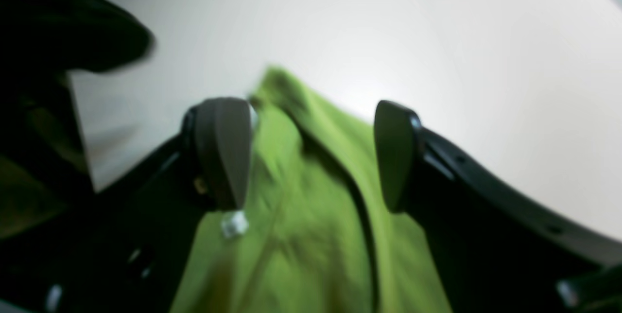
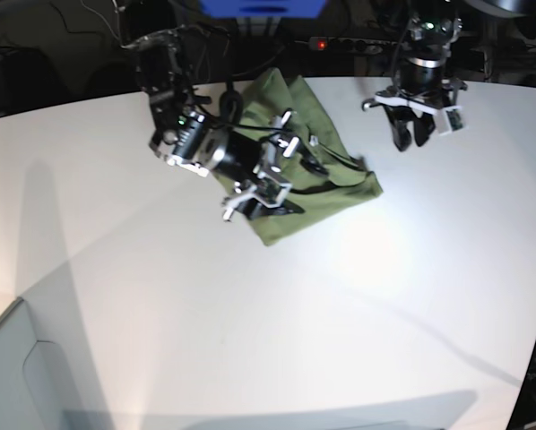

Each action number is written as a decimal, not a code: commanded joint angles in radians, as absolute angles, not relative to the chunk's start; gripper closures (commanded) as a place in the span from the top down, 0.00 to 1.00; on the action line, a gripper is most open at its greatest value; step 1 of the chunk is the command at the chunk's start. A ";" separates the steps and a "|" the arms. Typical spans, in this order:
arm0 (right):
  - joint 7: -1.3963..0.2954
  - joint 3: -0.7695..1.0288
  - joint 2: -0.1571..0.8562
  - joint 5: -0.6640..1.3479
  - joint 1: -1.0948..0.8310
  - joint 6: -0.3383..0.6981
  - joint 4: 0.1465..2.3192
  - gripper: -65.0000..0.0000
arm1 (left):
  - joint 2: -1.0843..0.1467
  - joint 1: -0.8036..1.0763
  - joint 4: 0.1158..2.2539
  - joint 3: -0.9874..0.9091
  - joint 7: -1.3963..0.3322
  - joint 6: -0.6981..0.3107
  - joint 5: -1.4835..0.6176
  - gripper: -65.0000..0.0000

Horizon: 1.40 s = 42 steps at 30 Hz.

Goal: Fold the T-shirt properly
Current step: 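Grasp the bundle's opposite edge with the left gripper while the right holds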

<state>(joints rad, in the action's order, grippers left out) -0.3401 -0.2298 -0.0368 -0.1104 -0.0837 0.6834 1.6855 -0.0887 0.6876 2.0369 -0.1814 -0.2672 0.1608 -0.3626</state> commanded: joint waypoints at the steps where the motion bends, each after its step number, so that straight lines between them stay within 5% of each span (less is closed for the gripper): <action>1: -0.306 -0.208 -0.033 -0.088 -0.081 0.696 1.722 0.59 | -0.081 0.691 2.063 -0.157 -0.245 0.159 -0.363 0.31; 7: -0.306 -0.116 0.039 -0.088 -0.134 0.698 1.788 0.59 | -0.058 0.713 2.057 0.077 -0.239 0.166 -0.361 0.32; 12: -0.306 -0.097 0.079 -0.088 -0.143 0.698 1.790 0.59 | -0.058 0.723 2.054 0.196 -0.245 0.166 -0.363 0.42; 36: -0.306 -0.079 0.091 -0.090 -0.183 0.698 1.785 0.58 | -0.035 0.682 1.873 0.214 -0.240 0.163 -0.364 0.43; 42: -0.308 -0.079 0.091 -0.090 -0.185 0.698 1.785 0.58 | -0.035 0.665 1.873 0.216 -0.243 0.157 -0.364 0.24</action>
<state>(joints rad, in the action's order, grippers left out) -0.3359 -0.0807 0.0887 -0.1104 -0.1902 0.6834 1.7699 -0.0360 0.6632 1.8584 0.2123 -0.2611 0.1722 -0.3603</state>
